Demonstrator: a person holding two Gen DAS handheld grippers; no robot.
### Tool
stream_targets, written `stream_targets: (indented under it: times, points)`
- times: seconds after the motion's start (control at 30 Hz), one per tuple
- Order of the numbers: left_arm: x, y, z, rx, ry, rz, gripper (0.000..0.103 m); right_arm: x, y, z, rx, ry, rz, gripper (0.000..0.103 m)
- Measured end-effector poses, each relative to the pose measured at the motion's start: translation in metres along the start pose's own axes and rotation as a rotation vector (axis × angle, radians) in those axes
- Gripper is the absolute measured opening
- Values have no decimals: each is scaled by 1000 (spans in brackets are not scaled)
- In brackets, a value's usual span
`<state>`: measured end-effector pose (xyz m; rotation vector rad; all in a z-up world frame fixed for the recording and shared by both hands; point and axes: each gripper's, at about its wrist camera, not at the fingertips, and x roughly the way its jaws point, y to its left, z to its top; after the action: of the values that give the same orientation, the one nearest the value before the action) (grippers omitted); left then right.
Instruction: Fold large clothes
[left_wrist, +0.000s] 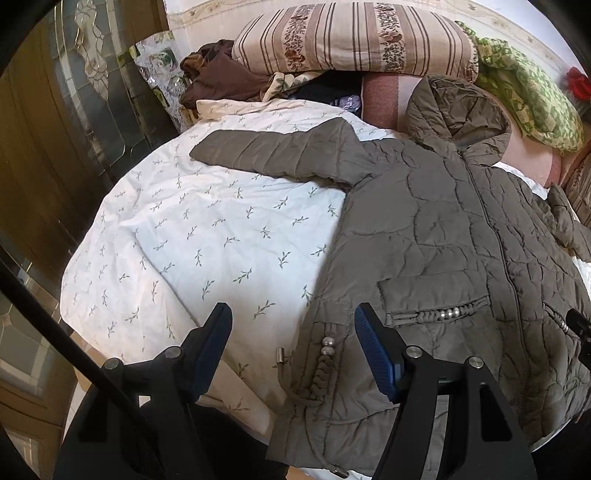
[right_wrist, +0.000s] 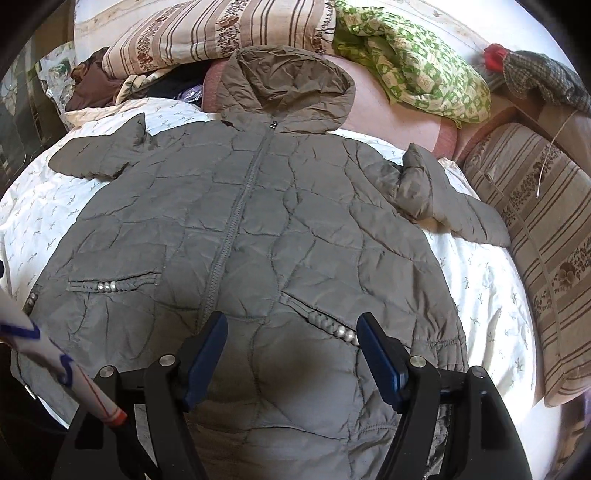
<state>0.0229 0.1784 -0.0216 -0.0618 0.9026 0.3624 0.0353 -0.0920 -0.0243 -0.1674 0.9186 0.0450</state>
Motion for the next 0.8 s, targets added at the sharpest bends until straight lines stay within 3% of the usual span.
stream_targets:
  times: [0.6,0.8]
  points:
    - [42,49,13,-83,46,-10,68,13,73,13,-109,17,15,78]
    - [73,77,44,-152,58,-21,68,23,77,19,-100,-15,32,78]
